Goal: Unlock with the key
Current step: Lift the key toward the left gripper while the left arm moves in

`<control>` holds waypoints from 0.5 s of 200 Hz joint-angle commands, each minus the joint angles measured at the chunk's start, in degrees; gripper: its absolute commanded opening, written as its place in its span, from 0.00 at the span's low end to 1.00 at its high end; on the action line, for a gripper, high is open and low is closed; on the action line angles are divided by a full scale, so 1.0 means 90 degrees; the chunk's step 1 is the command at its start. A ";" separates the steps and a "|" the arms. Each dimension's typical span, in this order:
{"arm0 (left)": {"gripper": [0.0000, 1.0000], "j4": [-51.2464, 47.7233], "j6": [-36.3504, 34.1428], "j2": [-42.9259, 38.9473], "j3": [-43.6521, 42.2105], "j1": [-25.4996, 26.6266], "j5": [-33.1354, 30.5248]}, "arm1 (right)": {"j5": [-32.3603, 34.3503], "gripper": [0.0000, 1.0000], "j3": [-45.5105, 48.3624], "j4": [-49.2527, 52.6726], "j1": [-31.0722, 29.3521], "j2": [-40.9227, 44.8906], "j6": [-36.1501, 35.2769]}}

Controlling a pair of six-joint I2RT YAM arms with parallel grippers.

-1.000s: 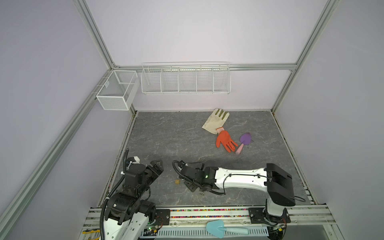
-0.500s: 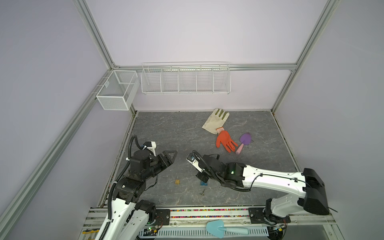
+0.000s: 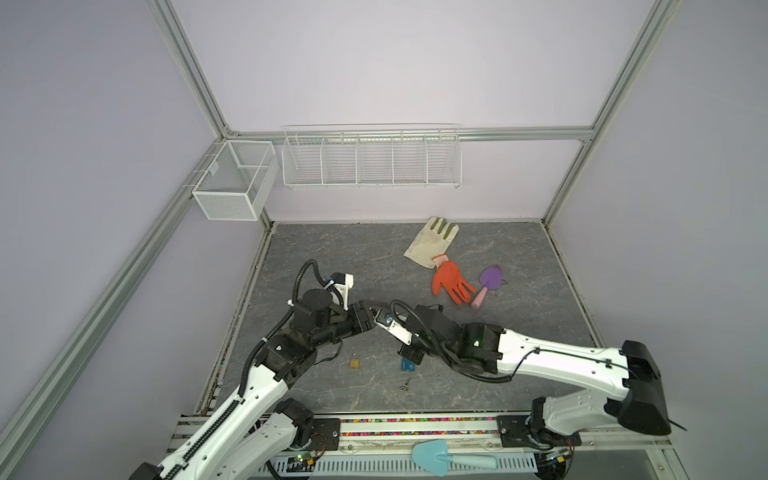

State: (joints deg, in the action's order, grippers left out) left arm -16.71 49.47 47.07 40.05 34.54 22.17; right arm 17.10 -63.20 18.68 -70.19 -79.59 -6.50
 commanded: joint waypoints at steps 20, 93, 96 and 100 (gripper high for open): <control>0.44 0.0470 0.0177 0.0201 -0.0076 0.0393 -0.0293 | 0.0170 0.06 -0.0007 0.0028 0.0040 0.0315 -0.0264; 0.25 0.0572 0.0273 0.0278 -0.0203 0.0559 -0.0423 | 0.0180 0.06 -0.0078 0.0107 0.0065 0.0370 -0.0366; 0.24 0.0547 0.0267 0.0291 -0.0194 0.0564 -0.0442 | 0.0180 0.07 -0.0069 0.0104 0.0067 0.0376 -0.0362; 0.23 0.0539 0.0256 0.0301 -0.0193 0.0565 -0.0459 | 0.0172 0.06 -0.0068 0.0100 0.0064 0.0382 -0.0363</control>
State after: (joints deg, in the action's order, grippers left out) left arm -11.88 52.05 49.56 38.63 39.40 19.73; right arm 18.39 -63.20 18.65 -69.89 -77.69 -7.99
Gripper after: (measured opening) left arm 0.259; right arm 0.067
